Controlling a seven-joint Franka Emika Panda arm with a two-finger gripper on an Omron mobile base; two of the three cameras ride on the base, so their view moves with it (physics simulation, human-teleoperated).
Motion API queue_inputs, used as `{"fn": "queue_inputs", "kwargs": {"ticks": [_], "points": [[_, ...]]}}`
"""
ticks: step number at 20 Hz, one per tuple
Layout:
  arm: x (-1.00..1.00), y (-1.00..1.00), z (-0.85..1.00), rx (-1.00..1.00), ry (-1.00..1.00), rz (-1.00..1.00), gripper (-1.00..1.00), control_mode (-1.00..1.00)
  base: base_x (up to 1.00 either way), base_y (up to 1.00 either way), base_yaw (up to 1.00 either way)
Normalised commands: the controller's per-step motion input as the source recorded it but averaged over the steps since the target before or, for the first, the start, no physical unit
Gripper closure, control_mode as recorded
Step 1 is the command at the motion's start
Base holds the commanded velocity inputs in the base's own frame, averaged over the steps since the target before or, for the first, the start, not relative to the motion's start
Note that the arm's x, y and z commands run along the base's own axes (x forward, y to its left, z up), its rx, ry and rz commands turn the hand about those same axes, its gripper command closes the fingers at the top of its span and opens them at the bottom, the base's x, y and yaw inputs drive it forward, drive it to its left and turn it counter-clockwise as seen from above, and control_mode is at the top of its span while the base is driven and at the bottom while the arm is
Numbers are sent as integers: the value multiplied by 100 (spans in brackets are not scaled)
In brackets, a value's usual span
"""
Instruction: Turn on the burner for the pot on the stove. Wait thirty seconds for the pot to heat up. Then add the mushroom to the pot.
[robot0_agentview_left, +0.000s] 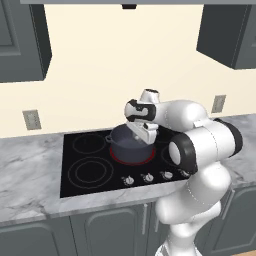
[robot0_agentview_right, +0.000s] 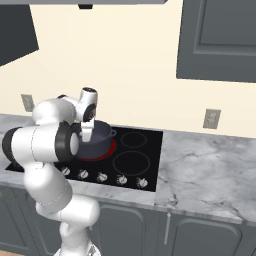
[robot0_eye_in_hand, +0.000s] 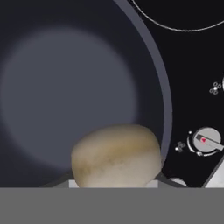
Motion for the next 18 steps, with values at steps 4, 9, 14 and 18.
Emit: {"fn": "queue_inputs", "kwargs": {"ticks": [4,9,14,18], "points": [[10,1,-10,0,4,0,100,-100,0,0,0],[12,5,-4,0,1,0,100,-100,0,0,0],[7,9,-1,0,0,0,100,-100,0,0,0],[10,6,-5,0,0,0,100,-100,0,0,0]]}}
